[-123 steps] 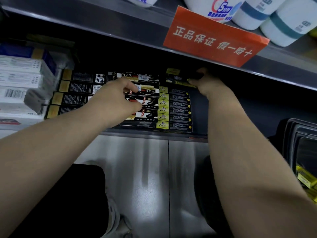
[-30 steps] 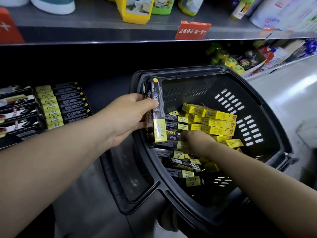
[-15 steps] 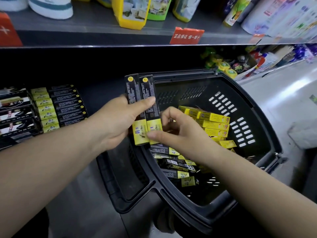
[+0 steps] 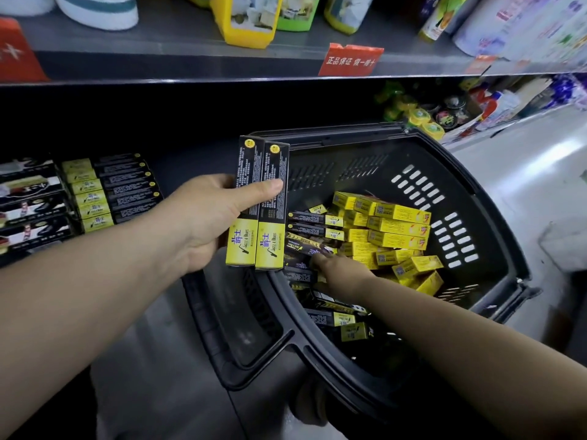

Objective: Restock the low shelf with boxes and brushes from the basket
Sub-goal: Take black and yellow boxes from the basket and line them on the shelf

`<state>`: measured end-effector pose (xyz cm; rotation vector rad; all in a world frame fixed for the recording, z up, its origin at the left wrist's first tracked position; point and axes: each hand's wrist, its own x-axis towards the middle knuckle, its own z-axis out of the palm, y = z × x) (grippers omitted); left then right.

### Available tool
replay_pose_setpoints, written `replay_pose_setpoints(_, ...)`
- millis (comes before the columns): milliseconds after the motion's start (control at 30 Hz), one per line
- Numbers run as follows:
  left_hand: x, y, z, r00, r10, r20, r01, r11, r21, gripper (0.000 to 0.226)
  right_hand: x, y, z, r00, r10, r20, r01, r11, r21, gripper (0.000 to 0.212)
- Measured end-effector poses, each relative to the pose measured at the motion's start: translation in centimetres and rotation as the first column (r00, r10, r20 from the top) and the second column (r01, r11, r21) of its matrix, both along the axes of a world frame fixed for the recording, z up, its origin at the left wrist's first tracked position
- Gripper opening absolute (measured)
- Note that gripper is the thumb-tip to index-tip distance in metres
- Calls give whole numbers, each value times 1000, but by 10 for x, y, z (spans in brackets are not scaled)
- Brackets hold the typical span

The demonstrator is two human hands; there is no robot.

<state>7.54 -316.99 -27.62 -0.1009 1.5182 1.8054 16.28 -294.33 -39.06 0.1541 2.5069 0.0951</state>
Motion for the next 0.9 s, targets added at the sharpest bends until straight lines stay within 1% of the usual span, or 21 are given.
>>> replay_pose_setpoints(100,-1,-2,1,1000,10,18,-10,1000,6,55,-4,-4,2,996,90,17,-92,991,95,38)
replay_pose_setpoints(133,-1,-3,2,1000,17,23,-18,1000,6,56,-8,-6,11,996,89,4,-89,989,115,33)
replay_pose_setpoints(167,-2,-4,2,999,29,30,-29,1000,7,56,-12,-7,22,998,51,-37,-47,993,108,28)
replay_pose_setpoints(200,-2,-4,2,998,46,38,-46,999,9,55,-16,-8,35,994,-23,-108,30,997,66,25)
replay_pose_setpoints(233,-3,-5,2,997,66,46,-67,998,12,53,-19,-8,51,972,-124,-200,124,992,-15,25)
replay_pose_setpoints(267,-4,-6,2,995,85,52,-86,996,15,52,-21,-9,67,927,-261,-270,228,962,-149,27)
replay_pose_setpoints(300,-4,-6,3,993,101,55,-102,995,19,52,-21,-11,83,851,-439,-287,328,872,-362,26)
replay_pose_setpoints(333,-4,-6,3,992,112,56,-114,993,24,53,-19,-16,100,751,-623,-218,391,687,-613,21)
replay_pose_setpoints(367,-4,-6,3,991,120,54,-122,992,29,54,-16,-23,114,662,-745,-82,397,441,-805,14)
replay_pose_setpoints(400,-4,-6,3,991,123,54,-124,992,33,54,-13,-32,124,614,-787,58,367,219,-904,10)
replay_pose_setpoints(433,-3,-6,4,991,123,54,-125,991,40,54,-10,-41,132,614,-776,146,328,83,-941,9)
replay_pose_setpoints(467,-3,-6,4,991,122,56,-125,991,49,53,-7,-50,136,649,-741,174,300,39,-953,10)
replay_pose_setpoints(533,-2,-7,4,992,117,54,-120,991,60,49,-5,-69,137,723,-676,138,248,68,-966,22)
replay_pose_setpoints(567,-1,-7,4,993,111,45,-113,992,62,47,-4,-76,134,735,-668,115,221,76,-972,29)
replay_pose_setpoints(600,-1,-7,5,994,104,35,-106,992,66,44,-3,-82,132,732,-673,106,203,68,-977,34)
replay_pose_setpoints(700,1,-10,4,997,75,-1,-75,995,59,38,-3,-93,130,695,-704,142,205,5,-979,33)
replay_pose_setpoints(733,1,-12,4,998,57,-7,-57,997,49,38,-5,-94,130,688,-710,153,222,4,-975,34)
replay_pose_setpoints(800,1,-18,5,999,31,-10,-31,999,34,41,-10,-97,131,685,-713,149,251,39,-967,34)
replay_pose_setpoints(900,-3,-34,6,999,44,1,-44,999,12,42,-24,-106,133,716,-687,124,276,116,-954,30)
